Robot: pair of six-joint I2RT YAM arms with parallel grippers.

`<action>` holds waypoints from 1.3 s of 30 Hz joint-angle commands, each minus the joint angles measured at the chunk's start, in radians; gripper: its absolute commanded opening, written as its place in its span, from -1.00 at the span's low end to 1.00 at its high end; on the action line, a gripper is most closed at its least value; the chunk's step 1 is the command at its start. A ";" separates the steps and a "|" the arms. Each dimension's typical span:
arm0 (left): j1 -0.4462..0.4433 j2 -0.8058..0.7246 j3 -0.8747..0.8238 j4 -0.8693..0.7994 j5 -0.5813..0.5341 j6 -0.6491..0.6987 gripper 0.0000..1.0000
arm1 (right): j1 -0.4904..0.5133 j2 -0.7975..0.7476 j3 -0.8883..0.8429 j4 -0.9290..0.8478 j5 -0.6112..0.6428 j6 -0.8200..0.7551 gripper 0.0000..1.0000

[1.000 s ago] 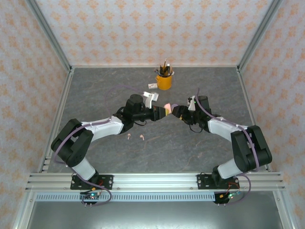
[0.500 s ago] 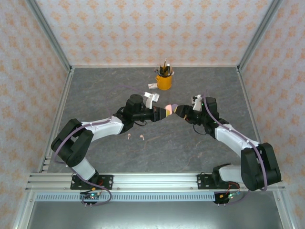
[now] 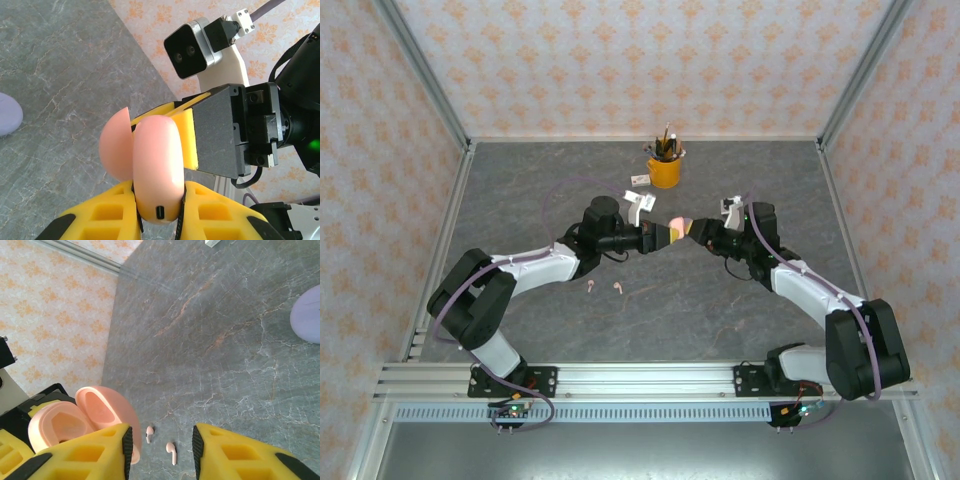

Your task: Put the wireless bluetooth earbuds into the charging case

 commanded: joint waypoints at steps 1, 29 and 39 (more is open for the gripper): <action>-0.001 0.015 0.039 0.070 0.035 -0.006 -0.62 | -0.005 0.006 0.008 0.046 -0.035 -0.005 -0.24; 0.000 0.083 0.044 0.312 0.072 -0.179 -0.63 | -0.008 0.010 0.025 0.070 -0.163 -0.031 -0.45; 0.004 0.086 0.069 0.371 0.074 -0.241 -0.62 | -0.032 -0.005 0.039 0.055 -0.181 -0.027 -0.55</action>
